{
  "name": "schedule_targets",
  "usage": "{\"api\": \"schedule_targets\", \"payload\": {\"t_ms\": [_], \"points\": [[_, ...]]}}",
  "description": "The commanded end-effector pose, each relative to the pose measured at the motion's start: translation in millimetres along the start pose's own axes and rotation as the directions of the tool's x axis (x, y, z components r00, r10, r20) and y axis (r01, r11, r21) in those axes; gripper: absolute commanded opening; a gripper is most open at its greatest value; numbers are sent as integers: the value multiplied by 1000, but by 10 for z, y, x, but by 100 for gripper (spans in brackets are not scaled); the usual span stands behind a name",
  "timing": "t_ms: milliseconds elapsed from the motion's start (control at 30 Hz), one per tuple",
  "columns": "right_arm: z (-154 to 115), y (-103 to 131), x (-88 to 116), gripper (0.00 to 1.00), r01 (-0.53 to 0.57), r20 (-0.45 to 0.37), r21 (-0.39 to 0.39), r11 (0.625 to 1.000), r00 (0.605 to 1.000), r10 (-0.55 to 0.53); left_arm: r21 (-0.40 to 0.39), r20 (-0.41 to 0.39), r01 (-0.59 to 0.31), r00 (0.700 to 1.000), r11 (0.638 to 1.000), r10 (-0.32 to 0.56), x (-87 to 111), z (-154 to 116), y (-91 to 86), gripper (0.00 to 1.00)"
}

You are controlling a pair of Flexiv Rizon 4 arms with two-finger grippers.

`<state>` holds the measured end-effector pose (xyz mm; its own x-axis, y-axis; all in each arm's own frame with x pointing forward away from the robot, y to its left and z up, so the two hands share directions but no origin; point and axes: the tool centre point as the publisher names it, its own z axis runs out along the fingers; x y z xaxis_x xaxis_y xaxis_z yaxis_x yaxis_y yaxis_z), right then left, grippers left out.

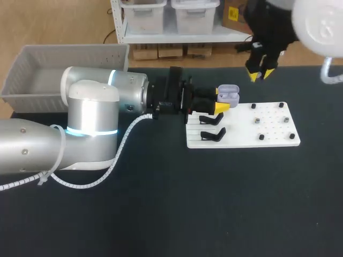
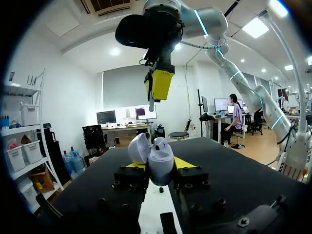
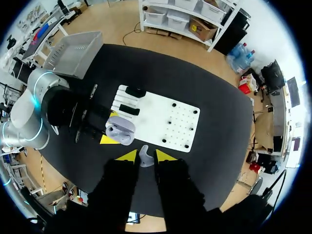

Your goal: Pick up each earbud case from the left stands, insert the matching earbuds, close the lid, and place the case in the box.

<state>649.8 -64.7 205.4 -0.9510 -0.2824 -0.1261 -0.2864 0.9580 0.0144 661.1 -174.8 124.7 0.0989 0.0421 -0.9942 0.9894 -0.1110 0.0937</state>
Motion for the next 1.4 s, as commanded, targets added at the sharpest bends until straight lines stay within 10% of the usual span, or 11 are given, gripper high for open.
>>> {"api": "schedule_targets", "payload": {"t_ms": [33, 1400], "points": [[-5, 16, -29, 0, -1, -11, 3, 1000, 1000, 1, -6, 1, -2, 1000, 1000, 2, 2, 2, -16, 0], [57, 668, -22, 0, 71, -77, -53, 996, 994, -75, -6, 1, -2, 1000, 1000, 2, 2, 2, -16, 0]]}}
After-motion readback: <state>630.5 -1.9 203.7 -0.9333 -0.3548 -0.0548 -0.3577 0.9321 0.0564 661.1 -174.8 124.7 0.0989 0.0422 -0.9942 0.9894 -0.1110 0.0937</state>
